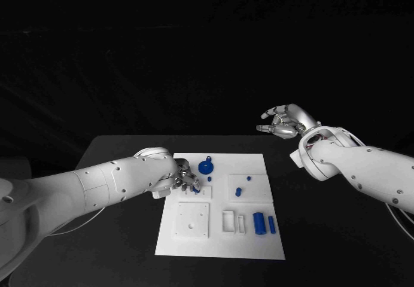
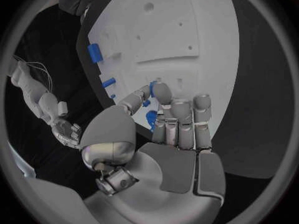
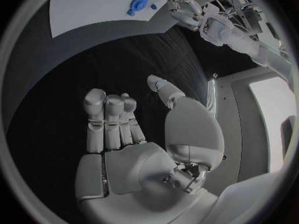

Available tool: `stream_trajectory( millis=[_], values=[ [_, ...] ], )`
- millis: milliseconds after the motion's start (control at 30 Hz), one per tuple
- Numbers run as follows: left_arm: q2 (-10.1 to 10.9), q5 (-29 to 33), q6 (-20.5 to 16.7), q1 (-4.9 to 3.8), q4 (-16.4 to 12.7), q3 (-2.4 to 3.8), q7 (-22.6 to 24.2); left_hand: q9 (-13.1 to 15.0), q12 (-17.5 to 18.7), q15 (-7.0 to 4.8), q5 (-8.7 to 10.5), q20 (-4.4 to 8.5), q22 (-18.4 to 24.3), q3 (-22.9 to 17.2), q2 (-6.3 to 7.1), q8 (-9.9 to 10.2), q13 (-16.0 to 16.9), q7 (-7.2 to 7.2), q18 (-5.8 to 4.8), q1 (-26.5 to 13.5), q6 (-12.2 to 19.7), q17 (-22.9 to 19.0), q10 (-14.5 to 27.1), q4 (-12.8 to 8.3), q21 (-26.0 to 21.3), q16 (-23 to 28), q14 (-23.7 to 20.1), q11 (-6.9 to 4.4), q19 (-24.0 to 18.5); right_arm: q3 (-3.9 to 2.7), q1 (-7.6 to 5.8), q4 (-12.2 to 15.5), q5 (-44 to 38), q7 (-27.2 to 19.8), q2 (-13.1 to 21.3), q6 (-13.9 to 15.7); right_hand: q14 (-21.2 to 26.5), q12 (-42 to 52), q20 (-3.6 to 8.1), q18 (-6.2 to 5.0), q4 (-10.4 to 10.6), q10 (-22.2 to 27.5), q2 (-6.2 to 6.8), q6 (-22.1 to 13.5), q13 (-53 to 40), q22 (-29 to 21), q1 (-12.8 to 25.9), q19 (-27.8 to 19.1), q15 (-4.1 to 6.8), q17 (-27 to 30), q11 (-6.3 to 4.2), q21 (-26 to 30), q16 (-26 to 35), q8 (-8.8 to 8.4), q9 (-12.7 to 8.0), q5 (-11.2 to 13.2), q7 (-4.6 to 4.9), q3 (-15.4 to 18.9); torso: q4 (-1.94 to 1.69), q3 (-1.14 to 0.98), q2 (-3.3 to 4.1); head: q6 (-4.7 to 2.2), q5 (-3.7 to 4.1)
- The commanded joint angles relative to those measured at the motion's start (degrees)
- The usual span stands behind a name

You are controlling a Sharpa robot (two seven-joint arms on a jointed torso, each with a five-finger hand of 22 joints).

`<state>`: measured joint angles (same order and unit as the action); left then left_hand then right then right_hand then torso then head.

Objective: Assemble the parts on the task board

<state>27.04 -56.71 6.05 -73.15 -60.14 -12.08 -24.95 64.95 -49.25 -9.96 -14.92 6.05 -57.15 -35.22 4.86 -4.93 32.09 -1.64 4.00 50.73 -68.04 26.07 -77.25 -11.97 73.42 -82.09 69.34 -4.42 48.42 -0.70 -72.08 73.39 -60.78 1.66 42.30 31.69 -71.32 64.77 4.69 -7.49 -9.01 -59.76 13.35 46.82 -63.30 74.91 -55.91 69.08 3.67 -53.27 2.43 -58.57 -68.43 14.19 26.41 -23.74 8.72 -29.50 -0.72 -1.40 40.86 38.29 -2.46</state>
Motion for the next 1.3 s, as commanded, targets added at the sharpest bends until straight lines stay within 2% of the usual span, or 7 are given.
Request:
stream_trajectory(
  millis=[33, 100, 267, 333, 600, 867, 1300],
  values=[
    [-0.25, 0.71, -1.33, 0.19, -0.39, -0.08, 1.17, -0.07, 0.23, -0.54, -0.49, 8.3, -0.11, -2.12, -3.29, -0.14, 0.15, -0.05, 0.54, 3.6, -0.69, 0.07, -0.56, -2.51, -0.33, -0.18, 0.29, -0.05, 0.13, -0.02, 0.02, 0.1, -0.38, -0.41, 0.01, -0.61, -0.35, 0.37, 0.19, -7.51, 0.02, 0.5, -0.36, 0.28, 0.1, 0.06, 0.28, 0.18, 0.2, 0.03, 0.05, 0.32, 0.35, 0.12, -0.08, -0.19, 0.32, 0.32, 0.01, -0.04, -0.01, 0.01, 0.01],
    [-0.24, 1.15, -1.87, 0.19, -0.48, -0.08, 1.36, -0.12, 0.32, -0.64, -1.49, 8.28, -0.18, -1.95, -3.45, -0.4, 0.44, 0.08, 0.51, 3.72, -1.08, 0.19, -1.0, -2.88, -0.32, -0.45, 0.58, -0.17, 0.3, -0.02, 0.02, 0.08, -0.38, -0.41, 0.01, -0.62, -0.35, 0.37, 0.19, -7.51, 0.02, 0.5, -0.36, 0.28, 0.1, 0.07, 0.28, 0.18, 0.2, 0.03, 0.05, 0.32, 0.35, 0.12, -0.08, -0.19, 0.32, 0.32, 0.01, -0.03, -0.03, -0.01, 0.0],
    [-0.22, 2.6, -2.3, 0.19, -0.56, -0.09, 1.61, -0.11, 0.54, -1.09, -7.49, 8.27, -0.38, -1.41, -3.45, -1.49, 1.2, 0.66, 0.53, 2.82, -2.75, 0.7, -2.44, -3.5, -0.32, -1.42, 1.39, -0.7, 0.92, -0.02, 0.02, 0.08, -0.38, -0.41, 0.0, -0.63, -0.35, 0.38, 0.19, -7.51, 0.03, 0.5, -0.36, 0.28, 0.11, 0.07, 0.28, 0.19, 0.2, 0.03, 0.05, 0.32, 0.35, 0.12, -0.08, -0.19, 0.31, 0.32, 0.0, -0.02, 0.0, 0.01, 0.02],
    [-0.18, 2.66, -2.27, 0.19, -0.62, -0.1, 1.7, 0.01, 0.56, -1.24, -8.81, 8.28, -0.44, -1.26, -3.52, -1.89, 1.45, 0.87, 0.57, 2.39, -3.31, 0.86, -2.79, -3.68, -0.33, -1.67, 1.54, -0.89, 1.09, -0.02, 0.02, 0.04, -0.38, -0.42, -0.02, -0.64, -0.35, 0.39, 0.19, -7.51, 0.03, 0.5, -0.36, 0.29, 0.12, 0.07, 0.28, 0.19, 0.2, 0.03, 0.05, 0.33, 0.35, 0.12, -0.08, -0.18, 0.31, 0.32, 0.0, -0.02, -0.02, 0.02, 0.01],
    [0.08, 2.72, -2.32, 0.19, -0.95, -0.1, 1.34, 0.44, -0.49, -1.69, -11.19, 8.31, -0.71, -1.02, -3.83, -2.98, 2.86, 1.41, 0.67, 1.19, -4.73, 1.7, -3.76, -3.91, -0.3, -3.02, 2.01, -1.37, 1.54, -0.02, 0.02, 0.05, -0.38, -0.43, 0.0, -0.62, -0.36, 0.4, 0.19, -7.51, 0.03, 0.5, -0.36, 0.3, 0.14, 0.08, 0.27, 0.19, 0.21, 0.03, 0.05, 0.33, 0.35, 0.13, -0.09, -0.19, 0.31, 0.32, -0.05, 0.02, -0.01, 0.01, -0.04],
    [0.28, 2.16, -2.68, 0.19, -1.18, -0.1, 0.95, 0.62, -1.51, -1.94, -12.63, 8.39, -0.94, -1.1, -3.98, -3.53, 3.92, 1.71, 0.8, 0.78, -5.41, 2.21, -3.95, -4.05, -0.18, -3.81, 2.23, -1.63, 1.92, -0.02, 0.02, 0.04, -0.38, -0.45, 0.0, -0.63, -0.36, 0.42, 0.19, -7.51, 0.03, 0.5, -0.37, 0.3, 0.15, 0.09, 0.27, 0.2, 0.21, 0.03, 0.05, 0.34, 0.35, 0.13, -0.09, -0.19, 0.31, 0.32, -0.06, 0.04, 0.0, 0.05, -0.1],
    [1.22, -0.28, -6.51, 0.22, -2.3, -0.15, 0.95, 0.76, -3.25, -2.49, -15.96, 8.57, -1.39, -1.29, -3.77, -4.29, 5.53, 2.22, 1.13, 0.56, -6.33, 2.87, -3.96, -4.41, 0.15, -4.98, 2.86, -2.21, 2.77, -0.02, 0.02, 0.04, -0.38, -0.44, -0.01, -0.65, -0.37, 0.45, 0.19, -7.51, 0.06, 0.51, -0.38, 0.31, 0.19, 0.11, 0.3, 0.21, 0.21, 0.03, 0.05, 0.35, 0.35, 0.14, -0.09, -0.21, 0.31, 0.33, -0.04, -0.01, 0.0, 0.03, -0.32]
  ],
)
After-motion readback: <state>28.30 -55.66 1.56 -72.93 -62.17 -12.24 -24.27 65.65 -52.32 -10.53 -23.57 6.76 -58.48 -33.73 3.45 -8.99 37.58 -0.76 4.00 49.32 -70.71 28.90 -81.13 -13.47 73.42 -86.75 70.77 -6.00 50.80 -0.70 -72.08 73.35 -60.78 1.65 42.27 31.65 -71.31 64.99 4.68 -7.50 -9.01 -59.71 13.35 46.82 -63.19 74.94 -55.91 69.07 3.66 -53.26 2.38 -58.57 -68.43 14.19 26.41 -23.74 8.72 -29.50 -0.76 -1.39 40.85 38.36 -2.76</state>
